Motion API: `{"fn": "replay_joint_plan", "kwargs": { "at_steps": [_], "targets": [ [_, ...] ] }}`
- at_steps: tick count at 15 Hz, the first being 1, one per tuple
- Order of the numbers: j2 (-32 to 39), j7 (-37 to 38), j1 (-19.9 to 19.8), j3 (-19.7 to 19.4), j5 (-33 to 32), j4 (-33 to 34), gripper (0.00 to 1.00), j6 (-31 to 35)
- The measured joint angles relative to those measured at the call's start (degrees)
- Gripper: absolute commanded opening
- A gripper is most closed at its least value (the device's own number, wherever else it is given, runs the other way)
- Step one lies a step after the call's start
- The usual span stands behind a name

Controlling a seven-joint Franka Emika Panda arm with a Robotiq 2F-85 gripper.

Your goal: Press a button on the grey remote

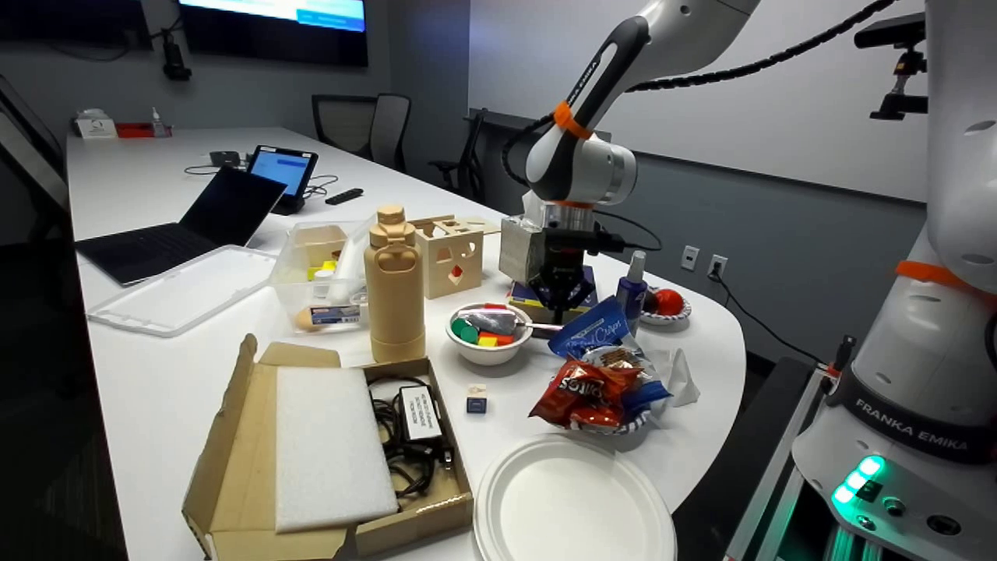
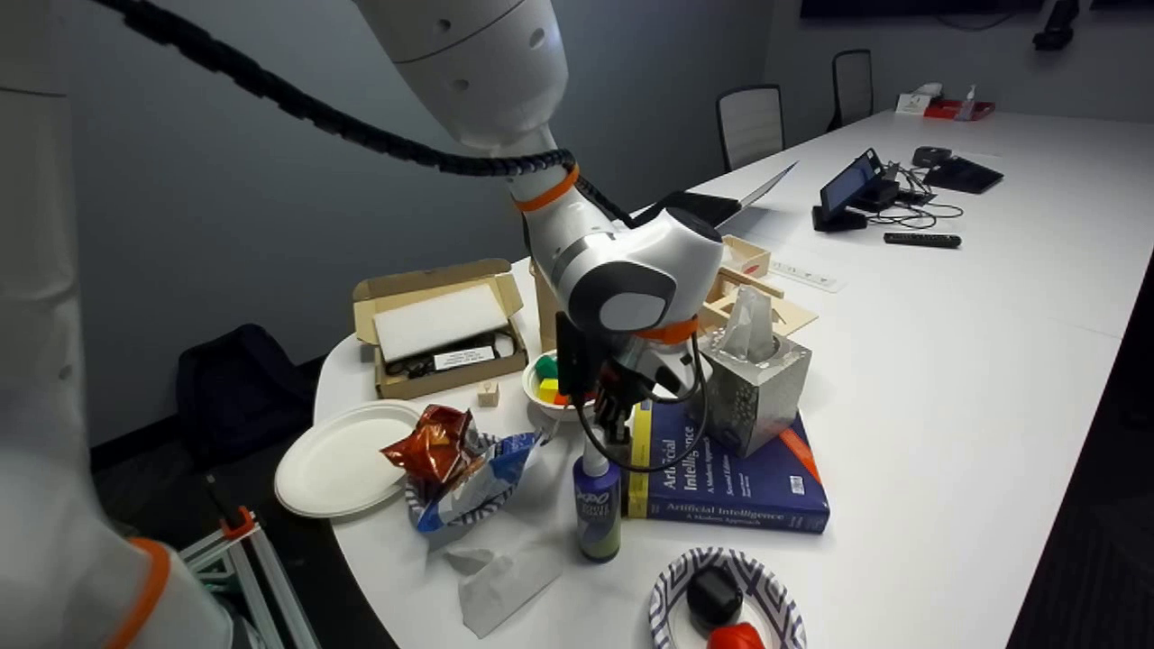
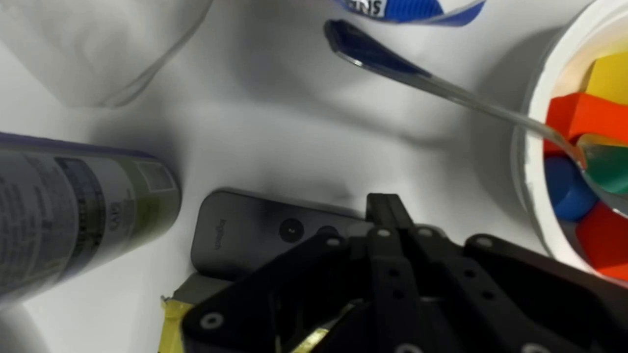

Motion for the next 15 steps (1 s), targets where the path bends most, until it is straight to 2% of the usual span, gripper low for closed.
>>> {"fn": "replay_joint_plan", "kwargs": {
  "at_steps": [15],
  "targets": [
    [4.5,0.5,0.0,-0.5,0.5,3.8,0.00,1.1]
  ]
}}
